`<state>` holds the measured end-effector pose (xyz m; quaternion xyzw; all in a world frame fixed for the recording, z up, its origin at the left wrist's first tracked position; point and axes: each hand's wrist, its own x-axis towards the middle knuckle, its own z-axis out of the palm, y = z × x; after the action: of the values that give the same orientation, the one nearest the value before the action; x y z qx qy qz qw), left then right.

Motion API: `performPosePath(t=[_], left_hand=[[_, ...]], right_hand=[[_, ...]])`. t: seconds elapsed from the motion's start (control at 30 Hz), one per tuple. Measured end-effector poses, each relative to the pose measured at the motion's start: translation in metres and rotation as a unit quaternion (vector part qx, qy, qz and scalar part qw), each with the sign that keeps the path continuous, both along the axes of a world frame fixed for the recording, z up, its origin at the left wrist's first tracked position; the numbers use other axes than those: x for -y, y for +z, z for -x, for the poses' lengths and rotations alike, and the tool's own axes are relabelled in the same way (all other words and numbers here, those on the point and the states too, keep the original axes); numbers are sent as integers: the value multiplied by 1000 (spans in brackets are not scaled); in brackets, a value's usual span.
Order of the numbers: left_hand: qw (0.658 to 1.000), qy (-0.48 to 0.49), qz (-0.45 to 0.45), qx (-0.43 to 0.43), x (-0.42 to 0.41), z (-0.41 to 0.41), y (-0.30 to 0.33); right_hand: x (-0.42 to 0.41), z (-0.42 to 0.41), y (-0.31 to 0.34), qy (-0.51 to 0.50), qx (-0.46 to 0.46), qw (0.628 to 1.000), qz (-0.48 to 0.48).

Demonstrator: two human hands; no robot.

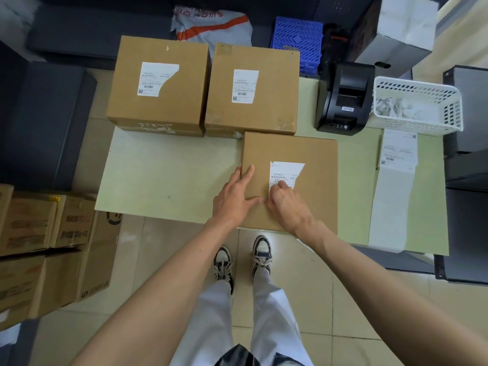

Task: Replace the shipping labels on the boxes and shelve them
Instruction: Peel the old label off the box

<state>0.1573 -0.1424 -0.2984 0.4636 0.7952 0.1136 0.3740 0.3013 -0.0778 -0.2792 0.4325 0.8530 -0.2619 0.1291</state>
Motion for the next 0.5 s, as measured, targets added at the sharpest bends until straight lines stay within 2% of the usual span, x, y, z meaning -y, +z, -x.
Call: performPosePath(t=[0.3, 0.5], left_hand=[[1000, 2, -7, 8, 1, 1, -1], [1000, 5, -8, 12, 1, 1, -1]], right_hand=[[-2, -8, 5, -66, -67, 995, 17], [-2, -9, 4, -44, -34, 998, 9]])
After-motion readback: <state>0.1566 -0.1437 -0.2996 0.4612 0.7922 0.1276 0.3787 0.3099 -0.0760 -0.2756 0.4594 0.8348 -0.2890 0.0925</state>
